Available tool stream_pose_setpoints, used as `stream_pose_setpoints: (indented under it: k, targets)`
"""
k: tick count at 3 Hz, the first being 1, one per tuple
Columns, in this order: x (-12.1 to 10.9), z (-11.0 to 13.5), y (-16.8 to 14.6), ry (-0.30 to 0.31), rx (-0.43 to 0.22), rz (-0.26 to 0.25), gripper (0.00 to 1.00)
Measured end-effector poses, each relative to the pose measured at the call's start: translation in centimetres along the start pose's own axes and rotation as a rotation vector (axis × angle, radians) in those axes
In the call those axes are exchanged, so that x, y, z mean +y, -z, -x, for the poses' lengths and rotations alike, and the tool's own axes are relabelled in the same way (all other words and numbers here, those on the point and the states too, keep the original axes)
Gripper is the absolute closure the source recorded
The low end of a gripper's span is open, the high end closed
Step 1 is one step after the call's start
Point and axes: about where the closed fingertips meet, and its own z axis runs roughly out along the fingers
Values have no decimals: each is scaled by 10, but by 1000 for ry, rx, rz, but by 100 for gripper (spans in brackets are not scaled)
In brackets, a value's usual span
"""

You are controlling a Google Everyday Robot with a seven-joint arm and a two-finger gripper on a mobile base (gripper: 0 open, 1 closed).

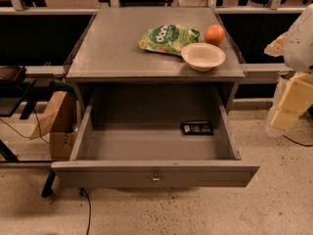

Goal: Pick rxbar chocolate from top drawer and place on counter

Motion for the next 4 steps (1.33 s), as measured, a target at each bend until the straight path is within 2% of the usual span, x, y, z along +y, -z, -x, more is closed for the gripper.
stream_pose_setpoints:
  k: [1,2,3,4]
  targets:
    - [0,0,0,0,0,0,0]
    - [-3,6,-33,4,-6,-1,0]
    - [-6,15,-131,-56,-41,30,0]
    - [-28,31,-201,-151,-76,-10,0]
